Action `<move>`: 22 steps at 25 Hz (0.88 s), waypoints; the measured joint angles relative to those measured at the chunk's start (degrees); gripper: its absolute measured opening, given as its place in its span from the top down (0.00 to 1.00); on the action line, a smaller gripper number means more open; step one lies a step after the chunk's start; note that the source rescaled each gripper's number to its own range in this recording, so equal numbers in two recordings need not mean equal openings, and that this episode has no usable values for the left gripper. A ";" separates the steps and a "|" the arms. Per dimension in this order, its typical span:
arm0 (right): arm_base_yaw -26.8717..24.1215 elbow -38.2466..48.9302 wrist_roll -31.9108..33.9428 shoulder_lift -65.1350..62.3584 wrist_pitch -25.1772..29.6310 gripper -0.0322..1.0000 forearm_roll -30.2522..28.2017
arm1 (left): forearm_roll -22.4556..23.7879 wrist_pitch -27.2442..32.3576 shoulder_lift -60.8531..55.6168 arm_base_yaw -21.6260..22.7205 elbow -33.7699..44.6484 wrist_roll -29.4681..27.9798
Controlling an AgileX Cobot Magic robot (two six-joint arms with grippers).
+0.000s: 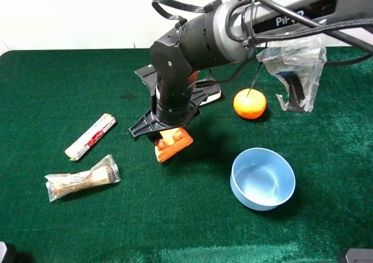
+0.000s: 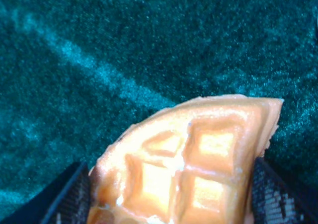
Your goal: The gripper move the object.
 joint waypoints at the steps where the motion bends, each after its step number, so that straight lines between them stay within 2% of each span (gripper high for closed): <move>1: 0.00 0.00 0.00 0.00 0.00 0.27 0.00 | 0.00 0.00 0.00 0.00 0.00 0.00; 22: 0.00 -0.10 -1.75 -0.26 1.00 0.28 -0.87 | 0.00 0.00 0.00 0.00 0.00 0.00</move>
